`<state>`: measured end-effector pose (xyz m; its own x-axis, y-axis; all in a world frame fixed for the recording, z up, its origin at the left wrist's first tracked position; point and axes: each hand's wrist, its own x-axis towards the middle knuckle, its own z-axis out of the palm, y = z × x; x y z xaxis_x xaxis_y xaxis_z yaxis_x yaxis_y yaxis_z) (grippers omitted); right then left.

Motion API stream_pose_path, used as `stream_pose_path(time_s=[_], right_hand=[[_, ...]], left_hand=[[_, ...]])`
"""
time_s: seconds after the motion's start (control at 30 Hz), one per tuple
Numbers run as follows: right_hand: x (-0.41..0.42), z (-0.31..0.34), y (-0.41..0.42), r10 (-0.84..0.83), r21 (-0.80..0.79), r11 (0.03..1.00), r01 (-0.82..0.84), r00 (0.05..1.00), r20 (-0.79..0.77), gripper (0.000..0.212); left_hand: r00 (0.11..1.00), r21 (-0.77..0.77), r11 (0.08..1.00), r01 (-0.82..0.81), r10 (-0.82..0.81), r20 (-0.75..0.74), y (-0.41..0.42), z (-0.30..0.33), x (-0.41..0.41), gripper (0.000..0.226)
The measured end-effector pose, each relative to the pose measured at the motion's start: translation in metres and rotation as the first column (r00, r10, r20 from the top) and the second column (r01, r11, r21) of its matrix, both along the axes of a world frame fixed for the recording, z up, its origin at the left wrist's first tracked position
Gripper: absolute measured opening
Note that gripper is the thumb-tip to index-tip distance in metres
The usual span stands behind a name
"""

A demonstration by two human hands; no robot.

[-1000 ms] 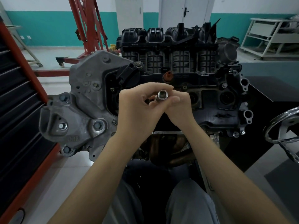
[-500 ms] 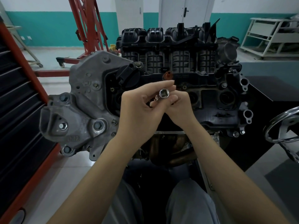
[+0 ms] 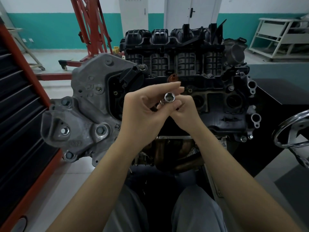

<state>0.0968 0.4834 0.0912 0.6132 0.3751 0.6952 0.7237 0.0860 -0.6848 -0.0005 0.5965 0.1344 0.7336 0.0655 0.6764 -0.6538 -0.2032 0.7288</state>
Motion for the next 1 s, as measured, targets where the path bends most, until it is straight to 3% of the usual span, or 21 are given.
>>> stream_pose_path(time_s=[0.1,0.3,0.5,0.7,0.9,1.0], right_hand=[[0.0039,-0.0043,0.0006,-0.024,0.038,0.999,0.026,0.999,-0.042,0.022],[0.0083,-0.0068,-0.0003,-0.035,0.056,0.998,0.037,0.998,-0.049,0.023],[0.0034,-0.0014,-0.0006,0.021,-0.015,1.000,-0.022,0.999,-0.035,0.028],[0.0075,-0.0047,-0.0012,-0.004,0.042,0.999,0.006,0.999,-0.049,0.024],[0.0054,-0.0029,-0.0006,0.038,-0.011,0.999,-0.039,0.996,-0.081,0.017],[0.0048,-0.0042,0.0031,0.020,0.068,0.998,-0.014,0.995,-0.094,0.018]], left_hand=[[0.997,0.026,0.997,0.069,-0.068,-0.023,0.0016,0.0019,0.0003,0.035],[0.978,0.059,0.978,-0.198,0.193,0.083,-0.0030,-0.0004,0.0010,0.029],[0.998,-0.008,0.998,0.069,-0.070,-0.005,0.0039,0.0013,0.0021,0.032],[0.988,0.057,0.988,-0.147,0.144,0.057,0.0013,0.0007,0.0024,0.030],[0.998,0.068,0.996,0.059,-0.059,-0.008,0.0024,-0.0007,0.0016,0.036],[0.996,0.146,0.987,-0.072,0.063,0.066,0.0000,-0.0014,0.0025,0.031]])
